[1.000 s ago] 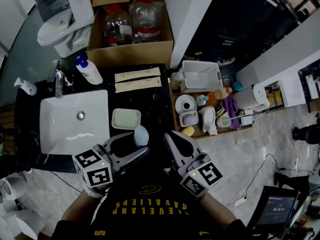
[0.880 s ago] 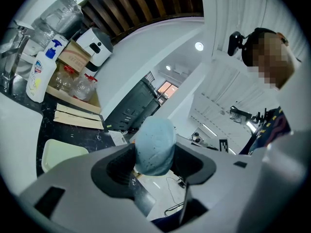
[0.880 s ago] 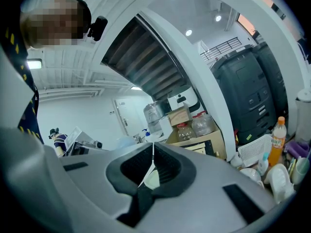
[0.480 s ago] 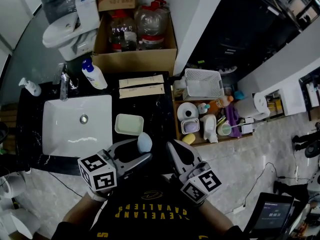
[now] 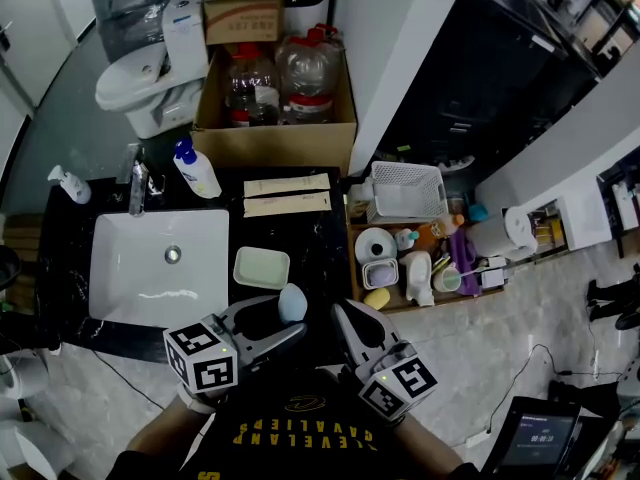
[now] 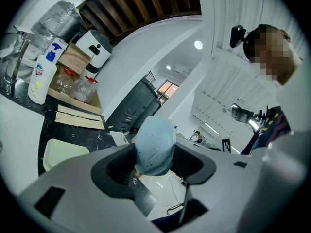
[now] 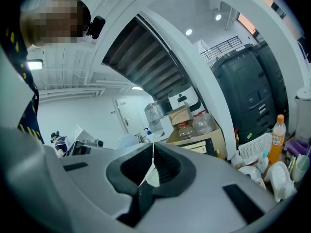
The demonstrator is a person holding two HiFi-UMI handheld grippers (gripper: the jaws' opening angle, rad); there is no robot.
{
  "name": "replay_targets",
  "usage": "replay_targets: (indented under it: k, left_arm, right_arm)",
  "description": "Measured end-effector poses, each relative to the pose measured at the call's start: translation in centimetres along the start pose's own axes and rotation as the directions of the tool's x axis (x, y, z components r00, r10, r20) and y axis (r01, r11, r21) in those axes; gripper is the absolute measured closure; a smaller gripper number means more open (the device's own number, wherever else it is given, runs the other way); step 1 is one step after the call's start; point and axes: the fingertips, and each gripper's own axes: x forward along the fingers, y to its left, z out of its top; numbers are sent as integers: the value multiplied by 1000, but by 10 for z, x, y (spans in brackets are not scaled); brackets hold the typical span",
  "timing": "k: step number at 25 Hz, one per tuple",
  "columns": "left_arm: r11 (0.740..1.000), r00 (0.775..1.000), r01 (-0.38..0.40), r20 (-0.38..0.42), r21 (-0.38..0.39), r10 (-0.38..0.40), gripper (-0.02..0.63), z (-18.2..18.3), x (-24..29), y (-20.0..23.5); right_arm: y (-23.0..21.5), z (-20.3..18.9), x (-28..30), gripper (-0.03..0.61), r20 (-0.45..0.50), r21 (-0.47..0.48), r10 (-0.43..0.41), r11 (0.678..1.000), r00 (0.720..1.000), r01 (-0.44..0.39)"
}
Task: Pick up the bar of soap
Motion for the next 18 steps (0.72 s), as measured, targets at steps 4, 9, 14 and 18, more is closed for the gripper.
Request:
replay_targets:
  k: [4,9,14,18]
  left_arm:
    - [1000,1000,-1,-4,3,1,344,-2,1,-1]
    - [1000,1000,-1,-10,11,1,344,-3,4,-5]
    - [1000,1000,-3,-10,19,3,344,-5,6,-8]
    - [1000,1000,-4,-9,27,4,344,-6,8,-13]
  right_arm:
    - [-2,-2,-3,559,1,9,-4,1000,1000,4]
    - [-3,-1,-6,559,7,12,1,1000,1000,-1]
    - [-4,-1,-10,560,12,13,6,1000,1000,-6]
    - [-4,1,-13,560,15,7,14,1000,1000,-14]
